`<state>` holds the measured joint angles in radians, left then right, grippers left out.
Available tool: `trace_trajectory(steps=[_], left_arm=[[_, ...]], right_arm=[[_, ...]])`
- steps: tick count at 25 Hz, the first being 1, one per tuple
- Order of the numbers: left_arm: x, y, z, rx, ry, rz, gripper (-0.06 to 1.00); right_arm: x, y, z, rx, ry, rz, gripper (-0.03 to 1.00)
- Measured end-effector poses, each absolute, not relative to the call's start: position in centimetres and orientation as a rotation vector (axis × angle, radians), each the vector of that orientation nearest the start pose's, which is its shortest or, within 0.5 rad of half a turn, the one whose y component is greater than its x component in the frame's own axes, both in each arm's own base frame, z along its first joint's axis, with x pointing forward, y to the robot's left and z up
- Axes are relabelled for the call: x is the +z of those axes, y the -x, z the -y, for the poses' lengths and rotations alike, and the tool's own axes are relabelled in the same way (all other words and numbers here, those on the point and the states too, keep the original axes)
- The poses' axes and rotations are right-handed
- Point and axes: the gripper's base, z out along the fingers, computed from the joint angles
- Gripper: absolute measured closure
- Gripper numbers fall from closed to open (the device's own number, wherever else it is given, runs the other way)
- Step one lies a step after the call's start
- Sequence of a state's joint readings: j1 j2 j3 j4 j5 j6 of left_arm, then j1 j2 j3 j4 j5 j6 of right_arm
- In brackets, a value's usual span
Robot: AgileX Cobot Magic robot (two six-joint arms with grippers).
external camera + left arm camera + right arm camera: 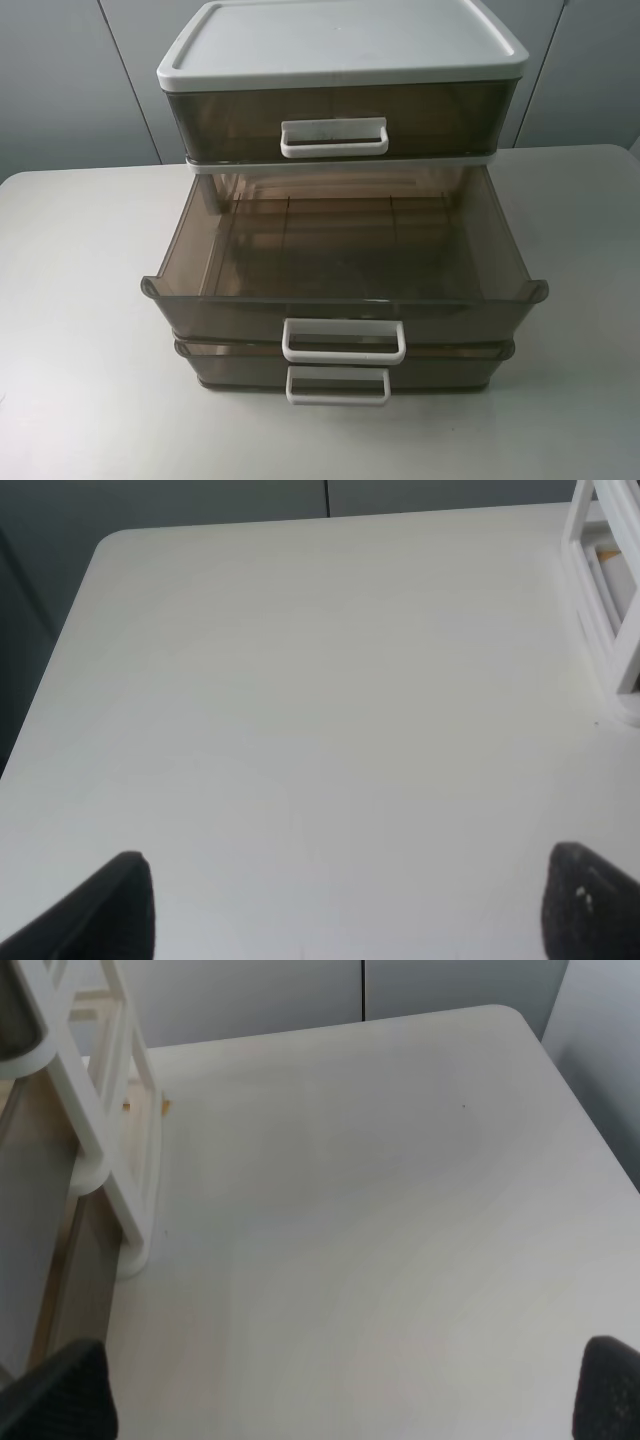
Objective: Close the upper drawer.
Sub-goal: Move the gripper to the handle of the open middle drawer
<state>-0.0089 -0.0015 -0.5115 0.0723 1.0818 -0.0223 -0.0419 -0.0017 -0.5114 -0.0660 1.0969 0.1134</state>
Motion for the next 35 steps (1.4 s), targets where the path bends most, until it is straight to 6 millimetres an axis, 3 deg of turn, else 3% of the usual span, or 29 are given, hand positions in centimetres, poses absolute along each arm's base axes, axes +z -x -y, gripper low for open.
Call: trace_trajectory(steps=[35], left_arm=[[27.89, 0.74, -0.59, 0.067, 0.019, -2.051, 0.20]], right_arm=[[27.76, 0.83, 0.50, -0.035, -0.165, -2.059, 0.28]])
